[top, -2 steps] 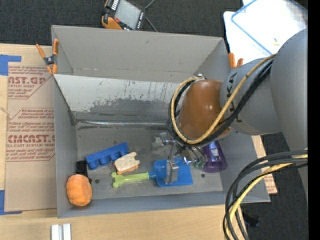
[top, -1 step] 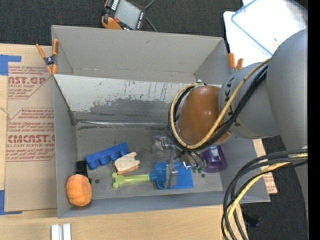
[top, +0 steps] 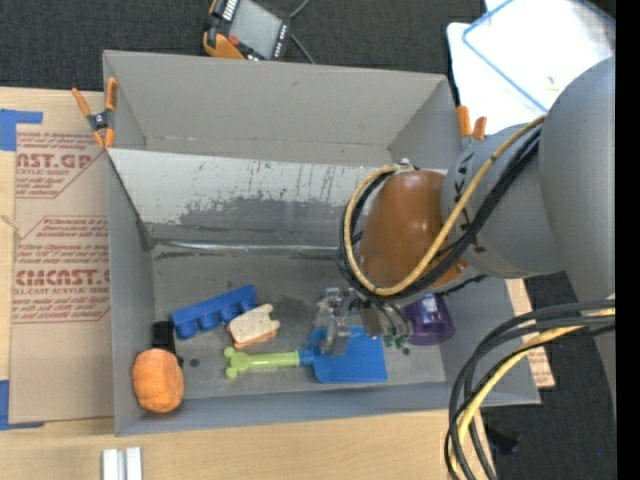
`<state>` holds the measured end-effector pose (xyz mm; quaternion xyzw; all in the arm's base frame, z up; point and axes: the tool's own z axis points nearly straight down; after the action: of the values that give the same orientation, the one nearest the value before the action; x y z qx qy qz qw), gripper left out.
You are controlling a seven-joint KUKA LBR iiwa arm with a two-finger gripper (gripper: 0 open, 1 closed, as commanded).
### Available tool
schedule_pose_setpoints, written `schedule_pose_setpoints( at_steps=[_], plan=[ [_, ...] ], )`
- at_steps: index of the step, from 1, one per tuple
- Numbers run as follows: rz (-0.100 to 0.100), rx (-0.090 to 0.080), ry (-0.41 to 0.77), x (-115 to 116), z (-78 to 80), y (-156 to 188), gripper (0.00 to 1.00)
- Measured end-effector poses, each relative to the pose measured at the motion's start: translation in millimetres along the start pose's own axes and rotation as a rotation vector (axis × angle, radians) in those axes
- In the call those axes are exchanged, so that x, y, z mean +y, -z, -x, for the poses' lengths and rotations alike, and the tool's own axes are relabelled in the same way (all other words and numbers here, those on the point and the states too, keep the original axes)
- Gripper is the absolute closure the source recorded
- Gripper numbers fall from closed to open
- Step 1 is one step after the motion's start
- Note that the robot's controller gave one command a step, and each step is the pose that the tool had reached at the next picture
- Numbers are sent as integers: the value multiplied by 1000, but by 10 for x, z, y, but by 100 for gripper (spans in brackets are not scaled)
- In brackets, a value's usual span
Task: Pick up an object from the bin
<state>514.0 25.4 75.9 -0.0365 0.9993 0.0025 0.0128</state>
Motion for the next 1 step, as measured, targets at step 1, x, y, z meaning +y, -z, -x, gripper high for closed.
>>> schedule_pose_setpoints(
  at_steps=[1],
  plan=[
    [0,0,0,0,0,0,100]
  ],
)
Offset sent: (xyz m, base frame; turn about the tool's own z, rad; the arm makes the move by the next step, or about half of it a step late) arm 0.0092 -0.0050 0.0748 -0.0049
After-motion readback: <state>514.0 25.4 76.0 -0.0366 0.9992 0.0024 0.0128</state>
